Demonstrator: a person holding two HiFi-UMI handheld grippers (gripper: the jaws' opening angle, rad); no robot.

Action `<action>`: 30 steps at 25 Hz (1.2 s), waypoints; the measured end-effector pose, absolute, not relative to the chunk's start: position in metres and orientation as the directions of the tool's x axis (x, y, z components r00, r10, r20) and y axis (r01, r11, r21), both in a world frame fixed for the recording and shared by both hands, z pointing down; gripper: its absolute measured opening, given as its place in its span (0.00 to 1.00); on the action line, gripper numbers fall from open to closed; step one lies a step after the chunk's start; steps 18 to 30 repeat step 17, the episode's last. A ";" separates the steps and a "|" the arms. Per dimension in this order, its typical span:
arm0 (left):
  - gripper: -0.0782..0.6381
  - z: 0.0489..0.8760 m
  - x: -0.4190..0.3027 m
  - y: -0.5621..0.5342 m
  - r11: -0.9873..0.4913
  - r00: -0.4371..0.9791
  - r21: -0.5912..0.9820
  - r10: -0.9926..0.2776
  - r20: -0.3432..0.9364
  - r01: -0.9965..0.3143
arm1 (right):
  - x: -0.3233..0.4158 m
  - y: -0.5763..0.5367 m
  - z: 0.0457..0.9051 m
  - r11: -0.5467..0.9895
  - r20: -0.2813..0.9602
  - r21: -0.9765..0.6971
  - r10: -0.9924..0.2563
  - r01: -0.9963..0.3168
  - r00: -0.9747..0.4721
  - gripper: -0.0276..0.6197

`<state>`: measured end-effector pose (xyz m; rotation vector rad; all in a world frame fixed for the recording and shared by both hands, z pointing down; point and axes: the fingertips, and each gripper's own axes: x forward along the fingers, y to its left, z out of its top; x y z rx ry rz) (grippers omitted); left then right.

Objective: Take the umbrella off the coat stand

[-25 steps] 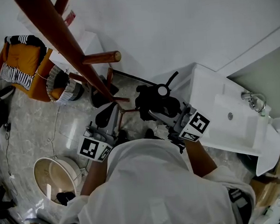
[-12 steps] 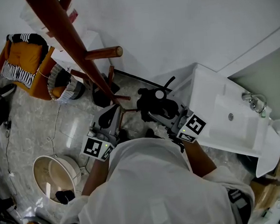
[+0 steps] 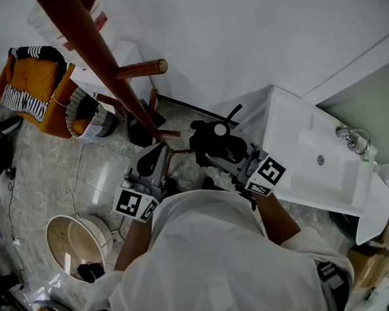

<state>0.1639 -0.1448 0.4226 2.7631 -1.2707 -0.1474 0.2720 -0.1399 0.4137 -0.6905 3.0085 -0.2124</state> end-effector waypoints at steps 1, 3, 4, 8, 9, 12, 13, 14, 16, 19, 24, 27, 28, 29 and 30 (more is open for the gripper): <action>0.13 0.423 0.164 -0.144 -0.648 0.649 0.133 -0.760 -0.047 -0.750 | 0.273 -0.140 0.414 0.889 -0.013 -0.145 -0.440 -0.434 -0.898 0.38; 0.13 0.423 0.162 -0.144 -0.648 0.649 0.150 -0.759 -0.049 -0.746 | 0.274 -0.141 0.415 0.887 -0.008 -0.147 -0.444 -0.438 -0.896 0.38; 0.13 0.422 0.162 -0.144 -0.647 0.648 0.154 -0.760 -0.053 -0.746 | 0.274 -0.141 0.416 0.886 -0.005 -0.148 -0.445 -0.439 -0.896 0.38; 0.13 0.416 0.161 -0.144 -0.648 0.647 0.148 -0.760 -0.062 -0.747 | 0.277 -0.141 0.418 0.885 0.003 -0.148 -0.445 -0.441 -0.895 0.38; 0.13 0.415 0.161 -0.144 -0.650 0.649 0.146 -0.759 -0.062 -0.746 | 0.277 -0.141 0.418 0.886 0.003 -0.148 -0.445 -0.440 -0.896 0.38; 0.13 0.412 0.161 -0.145 -0.652 0.650 0.143 -0.757 -0.066 -0.745 | 0.279 -0.144 0.414 0.889 0.002 -0.140 -0.440 -0.436 -0.898 0.38; 0.13 0.411 0.161 -0.146 -0.653 0.650 0.142 -0.757 -0.068 -0.744 | 0.279 -0.145 0.412 0.891 0.001 -0.134 -0.438 -0.434 -0.899 0.38; 0.13 0.411 0.162 -0.146 -0.654 0.651 0.142 -0.756 -0.069 -0.743 | 0.280 -0.145 0.411 0.893 0.000 -0.128 -0.436 -0.432 -0.900 0.38; 0.13 0.411 0.164 -0.145 -0.657 0.654 0.141 -0.753 -0.071 -0.740 | 0.282 -0.146 0.409 0.895 -0.002 -0.117 -0.433 -0.429 -0.902 0.38; 0.13 0.411 0.166 -0.145 -0.659 0.656 0.140 -0.751 -0.072 -0.739 | 0.283 -0.146 0.408 0.897 -0.003 -0.112 -0.431 -0.428 -0.902 0.38; 0.13 0.411 0.166 -0.145 -0.659 0.656 0.140 -0.751 -0.072 -0.739 | 0.283 -0.146 0.408 0.897 -0.003 -0.112 -0.431 -0.428 -0.902 0.38; 0.13 0.411 0.166 -0.145 -0.659 0.656 0.140 -0.751 -0.072 -0.739 | 0.283 -0.146 0.408 0.897 -0.003 -0.112 -0.431 -0.428 -0.902 0.38; 0.13 0.411 0.166 -0.145 -0.659 0.656 0.140 -0.751 -0.072 -0.739 | 0.283 -0.146 0.408 0.897 -0.003 -0.112 -0.431 -0.428 -0.902 0.38; 0.13 0.411 0.166 -0.145 -0.659 0.656 0.140 -0.751 -0.072 -0.739 | 0.283 -0.146 0.408 0.897 -0.003 -0.112 -0.431 -0.428 -0.902 0.38; 0.13 0.411 0.166 -0.145 -0.659 0.656 0.140 -0.751 -0.072 -0.739 | 0.283 -0.146 0.408 0.897 -0.003 -0.112 -0.431 -0.428 -0.902 0.38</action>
